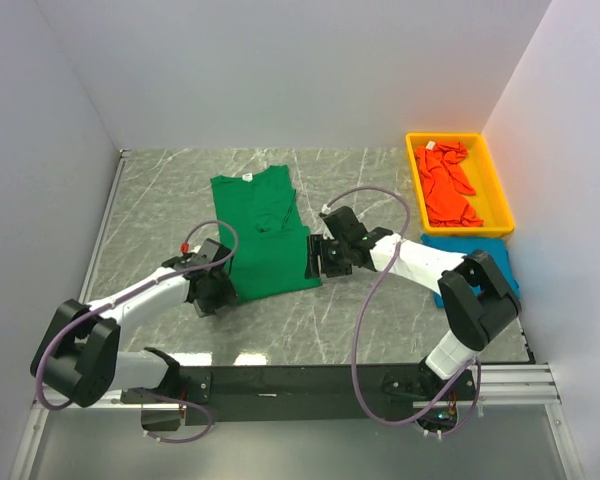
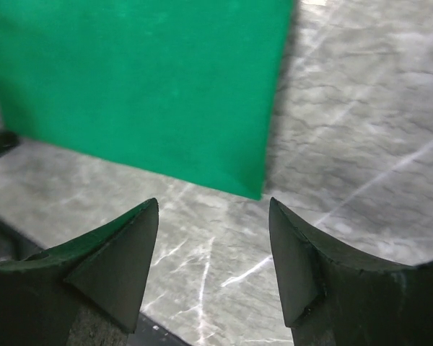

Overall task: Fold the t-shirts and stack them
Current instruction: Fold the tshirt

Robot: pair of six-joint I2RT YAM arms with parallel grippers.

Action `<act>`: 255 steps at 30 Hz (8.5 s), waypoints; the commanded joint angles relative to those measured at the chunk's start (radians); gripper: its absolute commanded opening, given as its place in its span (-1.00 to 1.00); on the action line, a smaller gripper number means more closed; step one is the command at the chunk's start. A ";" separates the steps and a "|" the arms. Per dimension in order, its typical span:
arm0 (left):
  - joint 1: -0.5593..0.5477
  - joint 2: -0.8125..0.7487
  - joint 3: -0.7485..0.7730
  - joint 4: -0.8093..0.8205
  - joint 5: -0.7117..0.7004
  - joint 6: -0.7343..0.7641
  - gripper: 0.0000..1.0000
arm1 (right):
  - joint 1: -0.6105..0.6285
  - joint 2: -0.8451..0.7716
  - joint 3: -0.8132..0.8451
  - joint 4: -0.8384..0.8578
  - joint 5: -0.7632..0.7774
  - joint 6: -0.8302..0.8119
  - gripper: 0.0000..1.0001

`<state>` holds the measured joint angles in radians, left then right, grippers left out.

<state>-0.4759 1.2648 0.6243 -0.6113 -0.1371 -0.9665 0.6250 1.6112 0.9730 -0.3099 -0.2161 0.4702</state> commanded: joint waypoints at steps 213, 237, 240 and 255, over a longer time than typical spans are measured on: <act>0.031 0.125 0.148 0.424 0.373 0.172 -0.09 | -0.280 0.237 -0.054 0.551 -0.714 0.145 -0.29; 0.160 -0.204 0.149 0.064 0.162 0.186 0.39 | -0.159 0.016 -0.146 0.632 -0.658 0.274 -0.21; 0.236 -0.264 0.199 0.035 0.140 0.244 0.66 | -0.081 0.071 -0.099 0.735 -0.628 0.364 -0.17; 0.299 -0.438 0.167 0.157 -0.202 0.367 0.99 | 0.021 0.484 -0.039 0.965 -0.583 0.513 -0.17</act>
<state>-0.1822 0.8379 0.8013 -0.4942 -0.2714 -0.6361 0.6392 2.1105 0.9428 0.6437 -0.8566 0.9989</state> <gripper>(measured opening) 0.994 0.415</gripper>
